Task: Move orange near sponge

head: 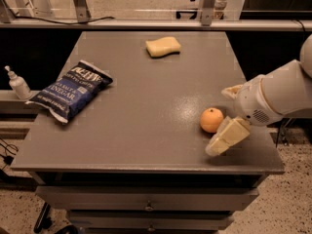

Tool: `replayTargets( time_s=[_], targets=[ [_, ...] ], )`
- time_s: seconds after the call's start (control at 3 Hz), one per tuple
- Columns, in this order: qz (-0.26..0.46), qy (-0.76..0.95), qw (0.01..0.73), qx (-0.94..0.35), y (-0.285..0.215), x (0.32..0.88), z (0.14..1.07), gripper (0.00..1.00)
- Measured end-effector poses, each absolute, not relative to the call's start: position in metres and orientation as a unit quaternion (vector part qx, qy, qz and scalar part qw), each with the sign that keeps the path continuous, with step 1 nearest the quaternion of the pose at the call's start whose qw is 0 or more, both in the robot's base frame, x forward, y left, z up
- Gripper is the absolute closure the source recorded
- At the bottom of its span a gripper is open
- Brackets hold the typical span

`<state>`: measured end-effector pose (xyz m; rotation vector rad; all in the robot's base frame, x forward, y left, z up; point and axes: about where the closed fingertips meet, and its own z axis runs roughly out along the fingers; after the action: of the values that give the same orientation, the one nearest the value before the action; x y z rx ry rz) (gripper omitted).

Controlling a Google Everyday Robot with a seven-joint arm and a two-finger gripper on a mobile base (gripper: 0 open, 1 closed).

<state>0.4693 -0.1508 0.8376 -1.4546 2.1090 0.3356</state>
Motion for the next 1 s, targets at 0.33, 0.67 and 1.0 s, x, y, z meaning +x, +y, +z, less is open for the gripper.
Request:
replayTargets(
  time_s=[0.33,0.67,1.0],
  targets=[
    [0.131,0.796,0.272,-0.525,-0.145,0.475,0.831,0.18],
    [0.129,0.804,0.268,-0.514,-0.143,0.482,0.830,0.43],
    [0.123,0.811,0.267,-0.506,-0.143,0.491,0.834,0.65]
  ],
)
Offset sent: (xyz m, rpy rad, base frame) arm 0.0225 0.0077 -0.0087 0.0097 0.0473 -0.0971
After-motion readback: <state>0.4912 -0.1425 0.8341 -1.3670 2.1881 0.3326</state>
